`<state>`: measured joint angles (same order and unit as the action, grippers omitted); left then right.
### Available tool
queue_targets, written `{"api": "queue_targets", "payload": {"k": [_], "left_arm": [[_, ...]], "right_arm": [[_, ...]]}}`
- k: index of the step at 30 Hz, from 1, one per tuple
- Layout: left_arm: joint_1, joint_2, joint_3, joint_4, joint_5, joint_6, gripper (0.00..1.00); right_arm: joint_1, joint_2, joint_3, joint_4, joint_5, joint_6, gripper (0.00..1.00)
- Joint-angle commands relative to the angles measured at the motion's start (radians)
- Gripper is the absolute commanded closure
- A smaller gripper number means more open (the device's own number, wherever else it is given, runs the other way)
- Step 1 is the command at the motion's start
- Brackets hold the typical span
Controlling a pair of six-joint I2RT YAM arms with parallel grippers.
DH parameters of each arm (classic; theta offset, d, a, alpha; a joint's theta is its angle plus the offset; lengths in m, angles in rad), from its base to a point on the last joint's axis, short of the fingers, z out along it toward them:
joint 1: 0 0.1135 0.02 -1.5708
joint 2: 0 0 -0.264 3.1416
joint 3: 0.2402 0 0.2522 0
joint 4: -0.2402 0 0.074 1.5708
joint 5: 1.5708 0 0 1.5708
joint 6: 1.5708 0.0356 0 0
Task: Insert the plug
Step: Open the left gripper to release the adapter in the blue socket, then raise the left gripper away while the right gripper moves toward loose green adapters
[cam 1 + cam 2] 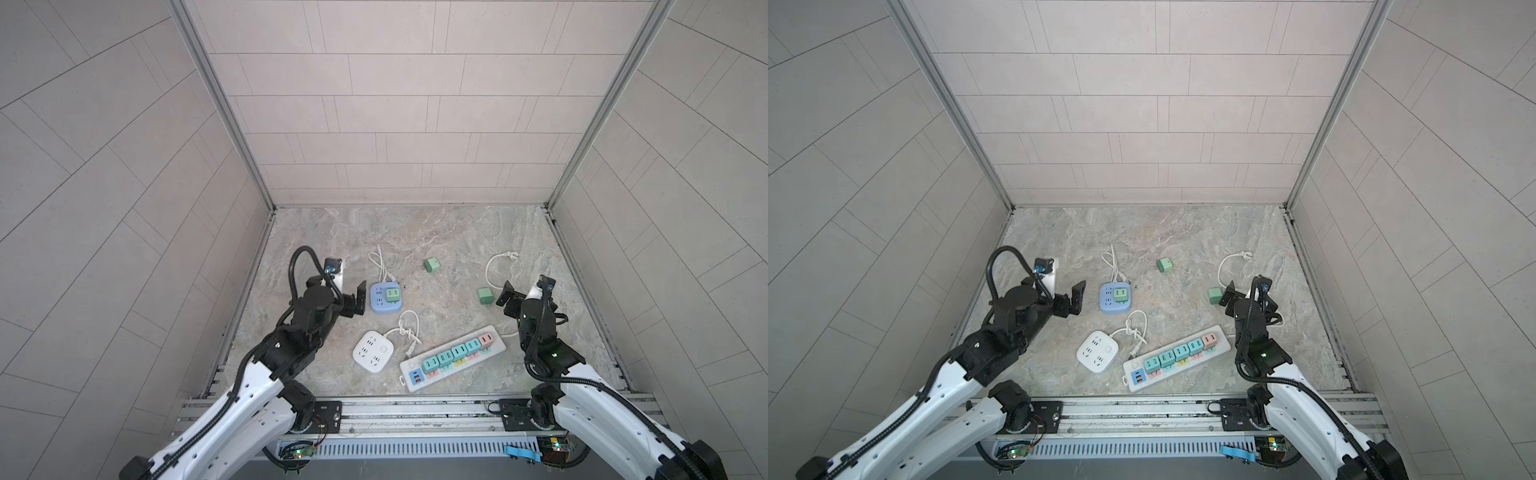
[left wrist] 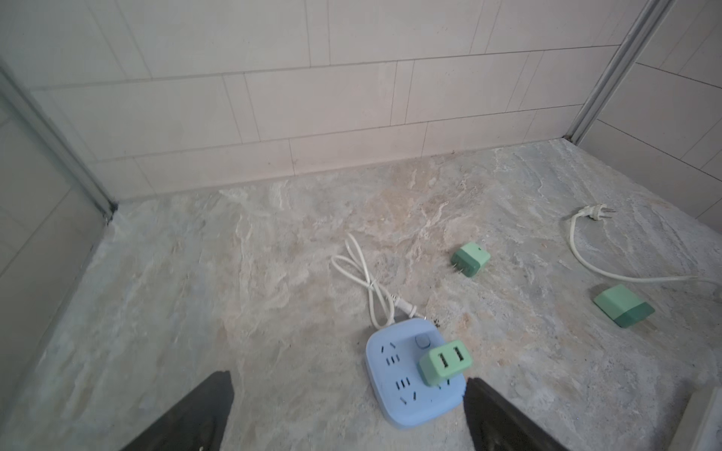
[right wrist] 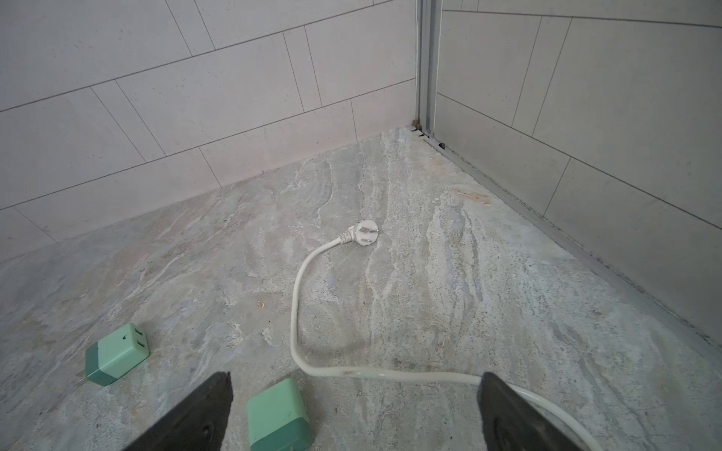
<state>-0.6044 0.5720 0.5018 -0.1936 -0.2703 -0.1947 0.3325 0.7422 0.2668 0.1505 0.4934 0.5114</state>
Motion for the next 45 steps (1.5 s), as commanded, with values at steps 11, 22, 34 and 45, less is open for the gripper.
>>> {"api": "queue_targets", "payload": {"k": [11,22,34,45], "left_arm": [[0.001,-0.523,-0.286,-0.185,-0.126,-0.253,0.0],[0.0,-0.359,-0.269,-0.108,-0.073,-0.244,0.0],[0.0,-0.374,-0.27,-0.119,-0.066,-0.245,0.0],[0.001,-0.361,-0.27,-0.113,-0.072,-0.245,0.0]], "right_arm": [[-0.01,0.334,0.413,-0.373,-0.156,0.151,0.22],[-0.009,0.437,0.392,-0.421,-0.289,0.182,0.18],[0.003,0.586,0.334,-0.291,-0.435,0.172,0.14],[0.074,0.789,0.46,-0.258,-0.446,0.162,0.17]]}}
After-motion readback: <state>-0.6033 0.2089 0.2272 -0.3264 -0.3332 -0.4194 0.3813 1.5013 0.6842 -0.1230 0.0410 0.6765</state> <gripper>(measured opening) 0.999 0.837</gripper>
